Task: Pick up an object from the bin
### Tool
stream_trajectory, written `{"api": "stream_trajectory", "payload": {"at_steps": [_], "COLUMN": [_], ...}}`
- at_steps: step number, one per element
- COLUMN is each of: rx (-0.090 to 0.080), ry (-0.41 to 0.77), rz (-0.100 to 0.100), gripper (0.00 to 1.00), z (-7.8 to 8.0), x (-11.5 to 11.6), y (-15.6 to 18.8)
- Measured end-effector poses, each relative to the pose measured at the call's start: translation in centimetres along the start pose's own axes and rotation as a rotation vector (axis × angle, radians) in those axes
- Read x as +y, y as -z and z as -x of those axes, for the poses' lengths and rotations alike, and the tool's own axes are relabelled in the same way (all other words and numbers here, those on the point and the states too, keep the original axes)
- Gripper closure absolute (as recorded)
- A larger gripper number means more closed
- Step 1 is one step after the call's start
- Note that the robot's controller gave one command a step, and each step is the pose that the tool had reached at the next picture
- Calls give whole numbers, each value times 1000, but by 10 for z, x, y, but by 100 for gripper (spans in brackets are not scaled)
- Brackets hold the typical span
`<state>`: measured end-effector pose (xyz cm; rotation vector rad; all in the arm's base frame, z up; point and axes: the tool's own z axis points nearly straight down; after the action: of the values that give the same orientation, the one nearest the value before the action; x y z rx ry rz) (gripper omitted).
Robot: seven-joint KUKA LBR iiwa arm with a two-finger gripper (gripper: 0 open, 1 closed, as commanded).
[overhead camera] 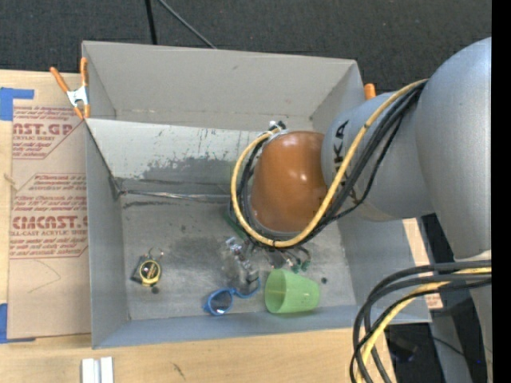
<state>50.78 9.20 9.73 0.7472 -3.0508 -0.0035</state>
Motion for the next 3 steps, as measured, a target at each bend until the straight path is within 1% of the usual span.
{"api": "stream_trajectory", "payload": {"at_steps": [1,2,3], "rx": [0,-1,-8], "ry": [242,241,412], "rz": [-2,-1,-3], "gripper": [100,0,0], "z": [4,5,-15], "x": [-22,-21,21], "y": [-20,-20,-27]}}
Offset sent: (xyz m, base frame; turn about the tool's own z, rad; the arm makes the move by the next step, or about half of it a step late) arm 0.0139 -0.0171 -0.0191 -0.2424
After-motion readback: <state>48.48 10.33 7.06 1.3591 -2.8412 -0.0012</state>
